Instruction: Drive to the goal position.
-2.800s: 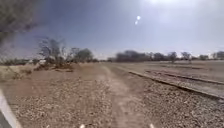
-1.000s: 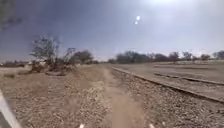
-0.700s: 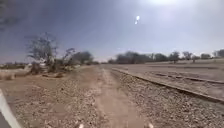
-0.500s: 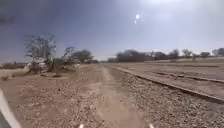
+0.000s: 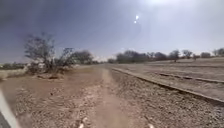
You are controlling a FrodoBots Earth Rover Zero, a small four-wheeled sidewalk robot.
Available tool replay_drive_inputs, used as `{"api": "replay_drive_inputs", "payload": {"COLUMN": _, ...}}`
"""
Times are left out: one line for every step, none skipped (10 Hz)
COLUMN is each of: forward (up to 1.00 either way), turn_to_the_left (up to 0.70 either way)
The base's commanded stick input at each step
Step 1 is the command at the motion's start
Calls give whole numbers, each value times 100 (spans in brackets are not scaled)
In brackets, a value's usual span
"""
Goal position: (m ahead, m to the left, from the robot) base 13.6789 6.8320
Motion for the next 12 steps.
{"api": "replay_drive_inputs", "payload": {"forward": 70, "turn_to_the_left": 0}}
{"api": "replay_drive_inputs", "payload": {"forward": 70, "turn_to_the_left": 0}}
{"api": "replay_drive_inputs", "payload": {"forward": 70, "turn_to_the_left": 0}}
{"api": "replay_drive_inputs", "payload": {"forward": 70, "turn_to_the_left": 0}}
{"api": "replay_drive_inputs", "payload": {"forward": 70, "turn_to_the_left": 0}}
{"api": "replay_drive_inputs", "payload": {"forward": 70, "turn_to_the_left": 34}}
{"api": "replay_drive_inputs", "payload": {"forward": 70, "turn_to_the_left": 29}}
{"api": "replay_drive_inputs", "payload": {"forward": 70, "turn_to_the_left": 25}}
{"api": "replay_drive_inputs", "payload": {"forward": 70, "turn_to_the_left": 14}}
{"api": "replay_drive_inputs", "payload": {"forward": 70, "turn_to_the_left": 1}}
{"api": "replay_drive_inputs", "payload": {"forward": 70, "turn_to_the_left": 0}}
{"api": "replay_drive_inputs", "payload": {"forward": 70, "turn_to_the_left": 0}}
